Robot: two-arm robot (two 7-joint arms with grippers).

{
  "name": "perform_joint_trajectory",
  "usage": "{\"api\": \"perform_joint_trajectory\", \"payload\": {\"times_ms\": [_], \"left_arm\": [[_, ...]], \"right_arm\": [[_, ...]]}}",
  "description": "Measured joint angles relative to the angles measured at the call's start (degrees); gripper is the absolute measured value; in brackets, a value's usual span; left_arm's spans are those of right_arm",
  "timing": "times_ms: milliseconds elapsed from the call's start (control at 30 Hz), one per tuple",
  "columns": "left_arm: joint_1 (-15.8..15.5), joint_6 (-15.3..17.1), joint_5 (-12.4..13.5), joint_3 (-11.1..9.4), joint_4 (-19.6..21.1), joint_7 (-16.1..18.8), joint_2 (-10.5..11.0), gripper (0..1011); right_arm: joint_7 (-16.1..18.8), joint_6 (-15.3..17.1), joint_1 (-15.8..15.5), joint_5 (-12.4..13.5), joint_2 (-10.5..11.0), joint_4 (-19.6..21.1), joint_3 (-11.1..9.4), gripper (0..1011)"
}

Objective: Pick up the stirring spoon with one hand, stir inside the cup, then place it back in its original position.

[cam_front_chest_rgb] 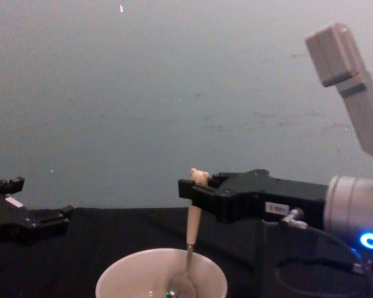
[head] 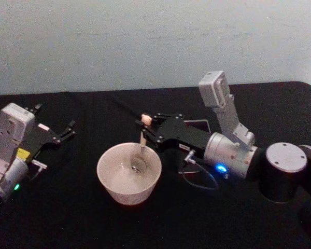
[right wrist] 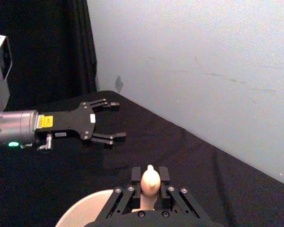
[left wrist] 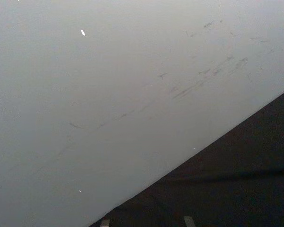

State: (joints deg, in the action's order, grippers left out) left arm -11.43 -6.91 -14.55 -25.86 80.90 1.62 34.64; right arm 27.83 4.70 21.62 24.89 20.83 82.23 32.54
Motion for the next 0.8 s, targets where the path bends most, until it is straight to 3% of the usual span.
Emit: {"api": "perform_joint_trajectory", "payload": {"times_ms": [367, 800], "left_arm": [[0.00, 0.00, 0.00, 0.00, 0.00, 0.00, 0.00, 1001], [0.00, 0.00, 0.00, 0.00, 0.00, 0.00, 0.00, 1001]], "right_arm": [[2.95, 0.34, -3.99, 1.51, 4.51, 6.23, -1.53, 215], [4.17, 1.58, -5.20, 1.51, 4.95, 8.20, 1.20, 215]]}}
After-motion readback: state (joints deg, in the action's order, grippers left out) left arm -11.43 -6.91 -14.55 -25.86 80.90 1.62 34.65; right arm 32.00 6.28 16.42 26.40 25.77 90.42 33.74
